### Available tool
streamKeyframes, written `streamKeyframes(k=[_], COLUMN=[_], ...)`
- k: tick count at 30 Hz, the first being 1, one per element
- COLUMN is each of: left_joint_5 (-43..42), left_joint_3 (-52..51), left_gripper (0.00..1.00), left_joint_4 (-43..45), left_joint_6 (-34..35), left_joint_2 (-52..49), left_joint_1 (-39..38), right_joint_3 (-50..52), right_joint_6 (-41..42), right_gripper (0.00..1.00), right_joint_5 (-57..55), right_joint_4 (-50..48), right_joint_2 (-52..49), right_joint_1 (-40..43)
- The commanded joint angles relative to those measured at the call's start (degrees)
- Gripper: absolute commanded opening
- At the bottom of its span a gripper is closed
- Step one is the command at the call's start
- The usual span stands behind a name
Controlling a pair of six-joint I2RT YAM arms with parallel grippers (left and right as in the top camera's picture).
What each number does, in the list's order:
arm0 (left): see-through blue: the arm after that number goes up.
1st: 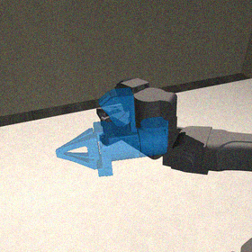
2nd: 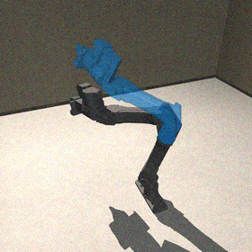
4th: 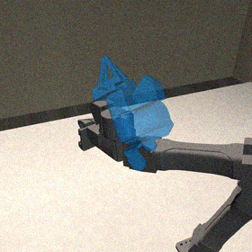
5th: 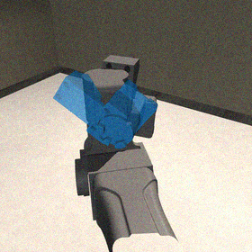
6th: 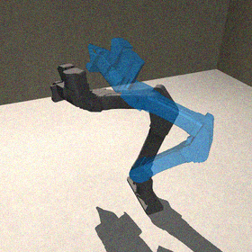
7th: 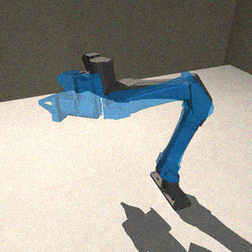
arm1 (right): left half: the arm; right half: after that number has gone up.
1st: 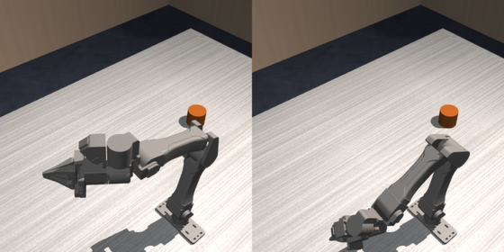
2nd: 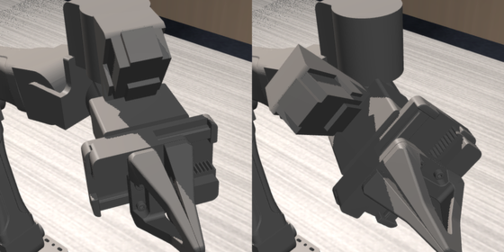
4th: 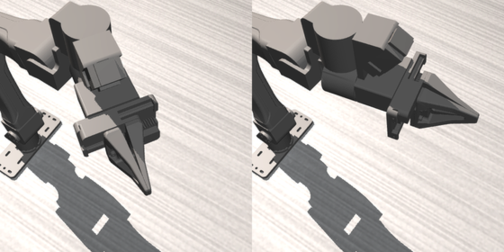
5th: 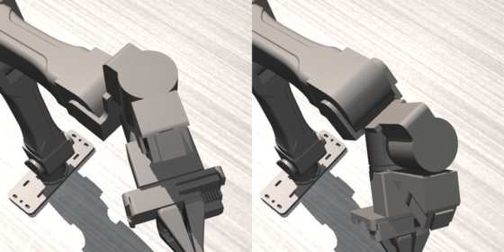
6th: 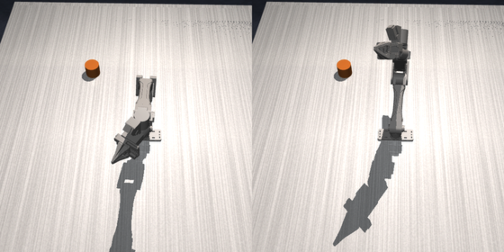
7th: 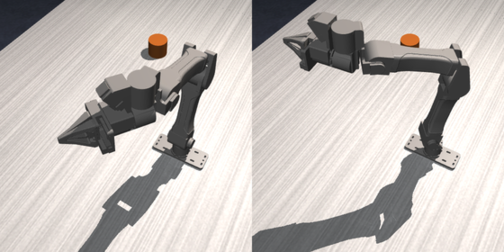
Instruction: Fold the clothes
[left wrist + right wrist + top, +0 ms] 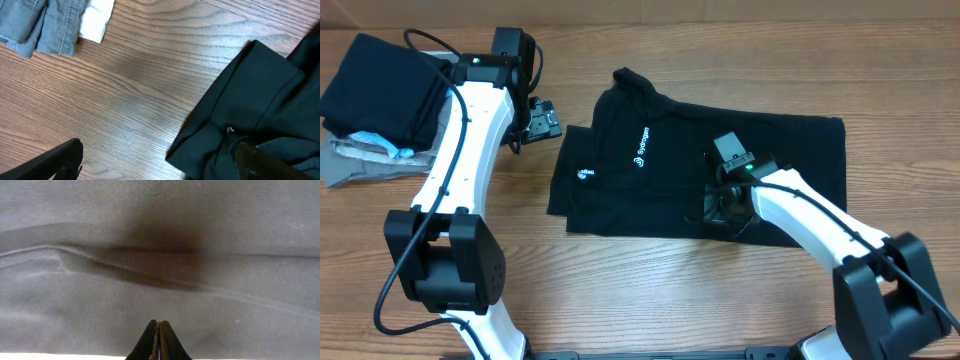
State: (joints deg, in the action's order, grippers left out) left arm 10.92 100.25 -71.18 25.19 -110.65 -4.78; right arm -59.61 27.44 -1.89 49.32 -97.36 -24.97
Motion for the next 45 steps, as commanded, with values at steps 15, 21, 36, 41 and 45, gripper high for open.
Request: streamKeyframes(k=[15, 21, 36, 41, 45], left_joint_5=[-0.4, -0.4, -0.4, -0.4, -0.4], left_joint_3=[1.3, 1.3, 1.3, 1.3, 1.3], left_gripper=[1.00, 1.00, 1.00, 1.00, 1.00], left_joint_4=[-0.1, -0.1, -0.1, -0.1, -0.1], left_joint_6=[0.7, 0.7, 0.7, 0.7, 0.7], left_joint_2=[-0.2, -0.2, -0.2, -0.2, -0.2], left_joint_1=[0.0, 0.0, 0.0, 0.0, 0.0], right_joint_3=[0.5, -0.9, -8.0, -4.0, -0.4], right_joint_6=[0.7, -2.4, -2.1, 0.9, 2.7], right_gripper=[0.04, 0.05, 0.04, 0.04, 0.04], right_joint_5=[-2.1, -1.9, -1.0, -1.1, -1.0], right_joint_4=[-8.9, -13.3, 15.1, 14.8, 12.5], right_joint_2=[-5.2, -5.1, 7.6, 7.5, 7.5], right_joint_1=[10.6, 15.1, 18.9, 19.2, 20.7])
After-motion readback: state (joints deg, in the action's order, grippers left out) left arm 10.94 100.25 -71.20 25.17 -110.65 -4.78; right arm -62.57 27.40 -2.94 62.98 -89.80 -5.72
